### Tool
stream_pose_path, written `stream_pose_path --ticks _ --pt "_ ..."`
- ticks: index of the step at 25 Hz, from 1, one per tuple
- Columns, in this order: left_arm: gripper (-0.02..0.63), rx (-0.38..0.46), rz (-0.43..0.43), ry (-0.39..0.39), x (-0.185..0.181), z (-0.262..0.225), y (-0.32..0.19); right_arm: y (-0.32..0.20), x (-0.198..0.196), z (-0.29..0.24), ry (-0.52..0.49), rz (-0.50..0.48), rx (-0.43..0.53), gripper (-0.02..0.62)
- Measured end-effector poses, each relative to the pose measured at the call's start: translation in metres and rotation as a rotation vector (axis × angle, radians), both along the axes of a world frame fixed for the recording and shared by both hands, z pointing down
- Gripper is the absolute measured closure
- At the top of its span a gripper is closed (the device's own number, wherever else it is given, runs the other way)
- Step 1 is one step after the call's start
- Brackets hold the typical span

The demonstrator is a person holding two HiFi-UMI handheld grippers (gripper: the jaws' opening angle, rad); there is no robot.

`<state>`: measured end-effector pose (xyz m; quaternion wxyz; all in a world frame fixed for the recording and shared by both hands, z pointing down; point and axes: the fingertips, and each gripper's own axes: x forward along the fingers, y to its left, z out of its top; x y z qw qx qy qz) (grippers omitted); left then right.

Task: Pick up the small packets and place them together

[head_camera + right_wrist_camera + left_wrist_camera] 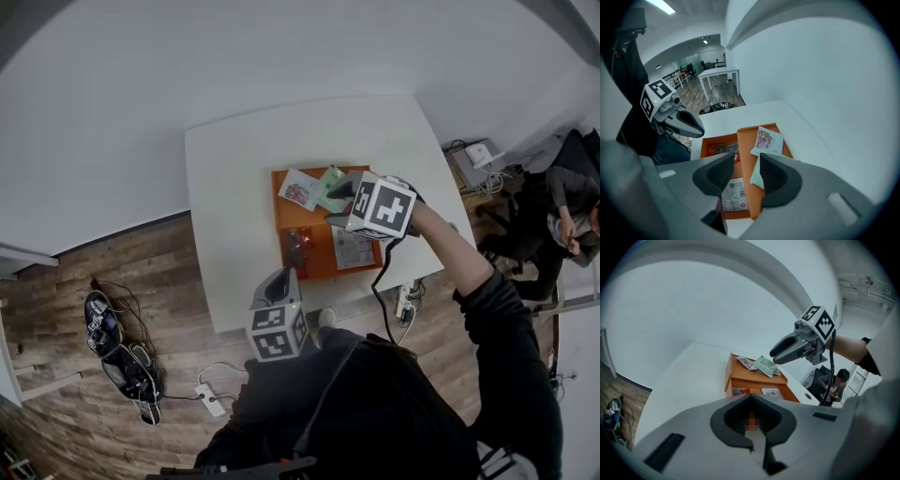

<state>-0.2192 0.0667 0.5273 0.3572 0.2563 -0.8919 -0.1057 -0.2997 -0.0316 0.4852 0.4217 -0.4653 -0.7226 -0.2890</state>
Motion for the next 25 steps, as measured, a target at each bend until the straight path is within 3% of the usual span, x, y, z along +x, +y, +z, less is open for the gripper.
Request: stream_pose_path --ticks 12,25 --pt "0.607 0.004 -0.026 -0.002 0.012 -0.001 0.009 0.057 0.062 0.044 0.132 -0.142 -0.03 0.422" --pt "0.607 0.005 -0.07 0.005 0.014 0.0 0.028 0.085 0.079 0.097 0.252 -0.158 0.005 0.422"
